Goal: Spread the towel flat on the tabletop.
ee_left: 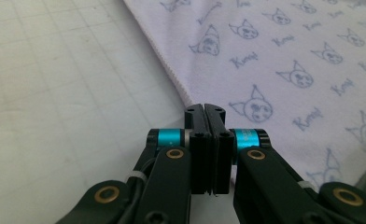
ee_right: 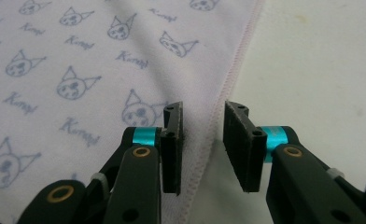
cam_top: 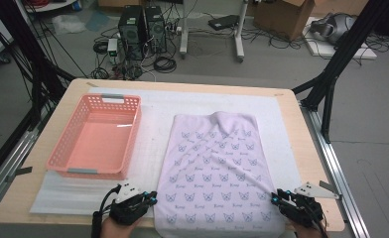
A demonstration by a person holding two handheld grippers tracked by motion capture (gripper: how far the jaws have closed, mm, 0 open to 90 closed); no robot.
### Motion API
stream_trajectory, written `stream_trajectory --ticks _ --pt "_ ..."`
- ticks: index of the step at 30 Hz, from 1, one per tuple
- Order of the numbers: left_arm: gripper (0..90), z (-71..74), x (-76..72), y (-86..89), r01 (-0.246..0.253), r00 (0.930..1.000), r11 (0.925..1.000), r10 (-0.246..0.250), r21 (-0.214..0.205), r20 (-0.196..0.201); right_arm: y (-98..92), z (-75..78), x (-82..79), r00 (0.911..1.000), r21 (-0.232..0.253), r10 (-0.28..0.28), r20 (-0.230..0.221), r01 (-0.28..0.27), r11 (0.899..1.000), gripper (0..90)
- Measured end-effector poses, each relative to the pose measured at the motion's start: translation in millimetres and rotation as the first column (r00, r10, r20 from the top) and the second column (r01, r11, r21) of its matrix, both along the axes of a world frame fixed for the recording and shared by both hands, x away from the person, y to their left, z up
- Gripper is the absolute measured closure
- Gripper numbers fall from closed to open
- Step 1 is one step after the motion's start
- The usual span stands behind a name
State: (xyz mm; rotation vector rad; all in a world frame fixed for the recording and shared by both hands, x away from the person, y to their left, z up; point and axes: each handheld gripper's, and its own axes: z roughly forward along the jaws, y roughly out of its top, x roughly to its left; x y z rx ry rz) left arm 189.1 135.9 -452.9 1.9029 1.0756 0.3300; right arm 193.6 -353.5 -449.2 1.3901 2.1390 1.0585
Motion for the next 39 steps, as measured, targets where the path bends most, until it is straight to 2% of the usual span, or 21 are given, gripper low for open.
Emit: stream_trajectory --ticks 2,4,5,6,8,9,12,14,16,19,21,22,23,24,25,26,30,35,37,38,39 --pt "88.4 1.2 -3.5 2.6 0.01 0.9999 1.0 -0.01 -0.001 0.008 4.1 -0.1 0.8 0.9999 -0.003 0.015 -0.001 -0.015 1.0 71.5" --pt "87.5 1.1 -3.3 3.0 0.019 0.9997 0.9998 -0.019 -0.009 0.017 7.5 0.2 -0.4 0.9989 -0.015 0.046 -0.002 -0.046 0.999 84.2" --pt "83.6 0.2 -2.3 2.4 0.013 0.9997 0.9999 -0.012 -0.011 0.023 9.5 0.5 -1.3 0.9989 -0.028 0.046 0.001 -0.046 0.999 85.6" --pt "75.7 -1.0 -0.8 2.4 0.012 0.9997 0.9998 -0.012 -0.019 0.021 10.1 1.1 -1.8 0.9992 -0.034 0.041 -0.002 -0.041 0.999 86.3" --pt "64.7 -3.2 1.9 1.6 0.016 0.9995 0.9988 -0.015 -0.047 0.028 8.0 2.1 -5.3 0.9995 -0.032 0.03 -0.012 -0.031 0.999 86.9" --pt "60.3 -3.8 3.0 1.0 0.018 0.9994 0.9987 -0.016 -0.047 0.032 6.0 2.5 -8.8 0.9996 -0.031 0.025 -0.016 -0.025 0.999 86.9" --pt "54.4 -4.5 7.0 -2.9 0.021 0.9992 0.9984 -0.02 -0.052 0.036 -1.6 4.3 -22.5 0.9995 -0.053 0.021 -0.023 -0.022 0.998 86.9" --pt "54.1 -4.6 9.4 -5.7 0.026 0.9993 0.9979 -0.024 -0.059 0.03 -7.1 4.7 -31.4 0.9996 -0.065 0.019 -0.021 -0.02 0.998 86.7" --pt "53.8 -5.5 11.3 -9.2 0.036 0.9993 0.9975 -0.035 -0.062 0.017 -11.2 4.0 -36.7 0.9997 -0.054 0.021 -0.015 -0.022 0.998 85.3" --pt "54.6 -6.6 12.0 -15.4 0.051 0.9987 0.9969 -0.05 -0.06 0.012 -12.3 4.5 -36.4 1.0 -0.037 0.004 0.001 -0.004 0.999 75.5" --pt "59.2 -6.6 11.3 -18.6 0.06 0.9982 0.9967 -0.06 -0.054 0.009 -13.2 4.8 -33.6 0.9999 -0.023 -0.001 0.015 0.001 1.0 73.0" --pt "64.4 -6.5 10.2 -20.2 0.057 0.9983 0.9976 -0.057 -0.038 0.015 -12.9 5.1 -32.2 0.9997 -0.02 -0.01 0.023 0.011 1.0 72.0" --pt "73.7 -6.2 9.4 -21.1 0.045 0.9987 0.9989 -0.045 -0.012 0.022 -13.1 5.3 -30.8 0.9995 -0.018 -0.017 0.026 0.018 1.0 71.6" --pt "82.0 -5.7 9.5 -21.1 0.038 0.9992 0.9992 -0.038 -0.012 0.012 -13.7 5.3 -29.4 0.9993 -0.016 -0.026 0.029 0.026 1.0 71.2" --pt "87.6 -4.6 10.3 -20.1 0.038 0.9993 0.9992 -0.038 -0.015 -0.005 -14.5 5.0 -28.0 0.9991 -0.01 -0.031 0.028 0.032 0.999 71.2" --pt "88.1 -3.3 10.0 -19.3 0.035 0.9993 0.9994 -0.035 -0.005 -0.012 -15.2 4.5 -26.6 0.999 -0.002 -0.036 0.028 0.036 0.999 71.2" --pt "88.6 -0.2 5.3 -6.9 0.038 0.9988 0.9993 -0.038 0.006 -0.031 -15.0 3.6 -23.1 0.999 0.003 -0.04 0.023 0.04 0.999 71.0" --pt "87.2 -0.3 0.7 1.9 0.045 0.9988 0.999 -0.045 -0.005 -0.02 -11.1 3.4 -18.5 0.9994 0.004 -0.028 0.019 0.027 1.0 70.8" --pt "75.4 -2.1 1.5 0.5 0.042 0.9989 0.999 -0.042 -0.017 -0.018 -6.4 1.2 -14.9 0.9999 -0.002 -0.015 0.009 0.015 1.0 70.8" --pt "72.9 -2.5 1.7 0.2 0.042 0.9991 0.9989 -0.042 -0.023 -0.009 -4.0 0.1 -13.4 1.0 -0.009 -0.008 -0.001 0.008 1.0 71.1" --pt "67.4 -2.4 1.9 0.1 0.037 0.9993 0.9991 -0.037 -0.023 -0.001 -2.1 -0.3 -12.5 1.0 -0.016 -0.008 0.006 0.008 1.0 73.3"
